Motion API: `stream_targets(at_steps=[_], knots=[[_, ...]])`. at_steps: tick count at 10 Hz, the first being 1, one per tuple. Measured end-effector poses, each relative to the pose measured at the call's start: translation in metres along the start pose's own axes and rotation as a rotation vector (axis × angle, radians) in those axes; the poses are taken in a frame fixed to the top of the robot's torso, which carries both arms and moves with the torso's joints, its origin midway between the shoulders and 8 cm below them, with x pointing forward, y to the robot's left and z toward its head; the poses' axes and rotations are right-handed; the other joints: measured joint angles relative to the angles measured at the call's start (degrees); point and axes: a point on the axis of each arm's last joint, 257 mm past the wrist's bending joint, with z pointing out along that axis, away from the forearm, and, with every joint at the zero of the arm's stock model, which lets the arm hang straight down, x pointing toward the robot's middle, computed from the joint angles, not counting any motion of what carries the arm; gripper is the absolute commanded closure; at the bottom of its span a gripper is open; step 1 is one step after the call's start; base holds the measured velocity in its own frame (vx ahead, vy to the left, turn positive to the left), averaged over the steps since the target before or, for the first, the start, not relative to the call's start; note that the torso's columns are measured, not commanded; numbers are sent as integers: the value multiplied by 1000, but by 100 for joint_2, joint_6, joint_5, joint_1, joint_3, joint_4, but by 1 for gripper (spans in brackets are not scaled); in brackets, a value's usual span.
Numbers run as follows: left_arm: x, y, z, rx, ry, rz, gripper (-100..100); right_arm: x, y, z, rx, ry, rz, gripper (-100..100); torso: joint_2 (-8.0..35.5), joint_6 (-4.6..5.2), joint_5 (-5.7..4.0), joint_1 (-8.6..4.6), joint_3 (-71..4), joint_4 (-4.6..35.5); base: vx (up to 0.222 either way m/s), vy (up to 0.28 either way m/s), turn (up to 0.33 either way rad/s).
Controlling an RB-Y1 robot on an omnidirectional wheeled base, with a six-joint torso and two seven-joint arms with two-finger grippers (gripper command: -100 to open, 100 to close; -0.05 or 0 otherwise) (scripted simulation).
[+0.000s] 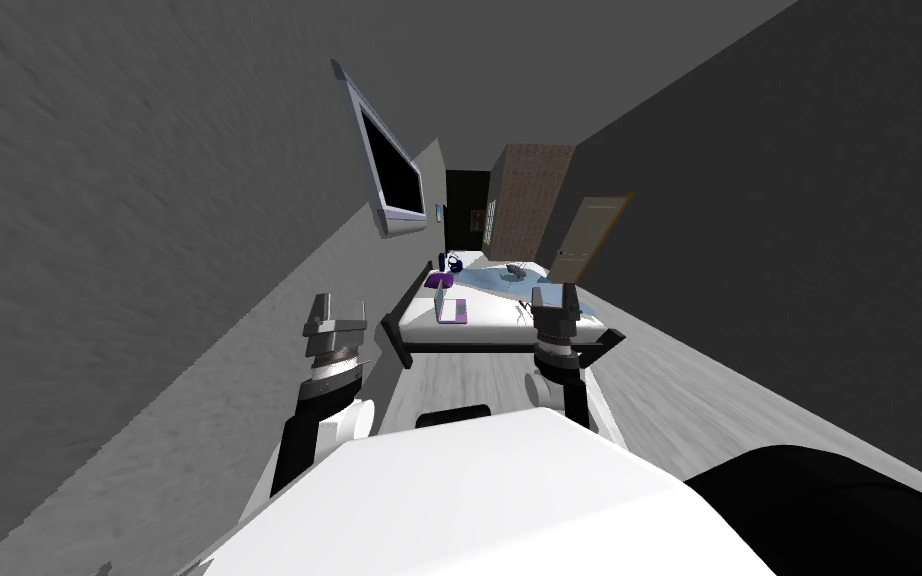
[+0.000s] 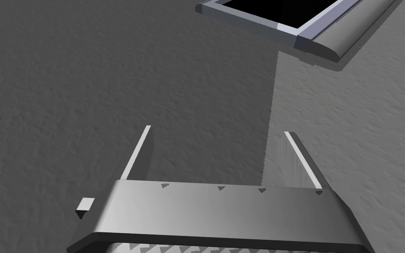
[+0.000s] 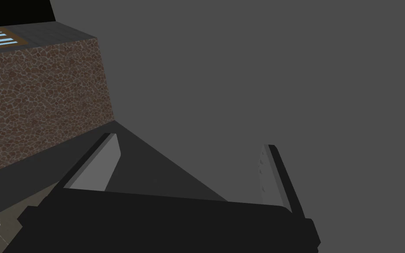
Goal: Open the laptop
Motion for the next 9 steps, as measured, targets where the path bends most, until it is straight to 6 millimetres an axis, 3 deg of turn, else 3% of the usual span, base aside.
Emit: stream_targets(at_steps=[2,9], knots=[[0,0,0,0,0,0,0,0,0,0,0,0,0,0,597,0,0,0,-1200,600,0,0,0],[0,0,0,0,0,0,0,0,0,0,0,0,0,0,3539,0,0,0,-7073,3537,0,0,0]])
